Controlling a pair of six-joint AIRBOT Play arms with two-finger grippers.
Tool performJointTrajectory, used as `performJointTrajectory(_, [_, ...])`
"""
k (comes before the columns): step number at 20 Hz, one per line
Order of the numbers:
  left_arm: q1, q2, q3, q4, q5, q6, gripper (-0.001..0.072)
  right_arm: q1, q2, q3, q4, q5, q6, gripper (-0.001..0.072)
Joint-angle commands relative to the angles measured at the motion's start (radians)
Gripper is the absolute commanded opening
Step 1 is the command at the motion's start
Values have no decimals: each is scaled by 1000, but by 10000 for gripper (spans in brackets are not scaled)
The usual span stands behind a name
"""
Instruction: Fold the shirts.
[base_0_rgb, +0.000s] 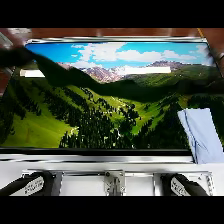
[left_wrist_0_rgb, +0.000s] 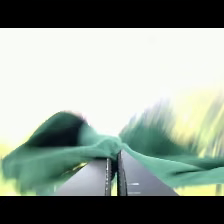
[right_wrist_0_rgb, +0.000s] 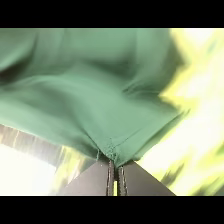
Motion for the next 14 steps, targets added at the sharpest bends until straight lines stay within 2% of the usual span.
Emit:
performJointTrajectory(1, [1, 217, 227, 2, 152, 13, 44, 1, 226, 375, -158, -175, 7, 60])
performJointTrajectory(3, [1, 338, 262, 2, 250, -53, 44, 1, 316, 488, -258, -225, 72, 60])
performJointTrajectory(4, [1, 396, 262, 3, 274, -54, 44, 1, 354, 514, -295, -229, 107, 60])
performJointTrajectory(6, [1, 489, 262, 56, 251, -72, 44, 1, 429, 522, -347, -201, 165, 60])
performJointTrajectory(8, [1, 549, 262, 179, 172, -196, 43, 1, 468, 522, -370, -109, 166, 60])
performJointTrajectory(9, [1, 570, 262, 237, 107, -217, 44, 1, 476, 522, -381, -53, 166, 60])
performJointTrajectory(11, [1, 590, 262, 306, -22, -217, 44, 1, 478, 522, -411, 72, 167, 60])
performJointTrajectory(14, [1, 591, 261, 332, -136, -217, 44, 1, 460, 521, -475, 209, 180, 60])
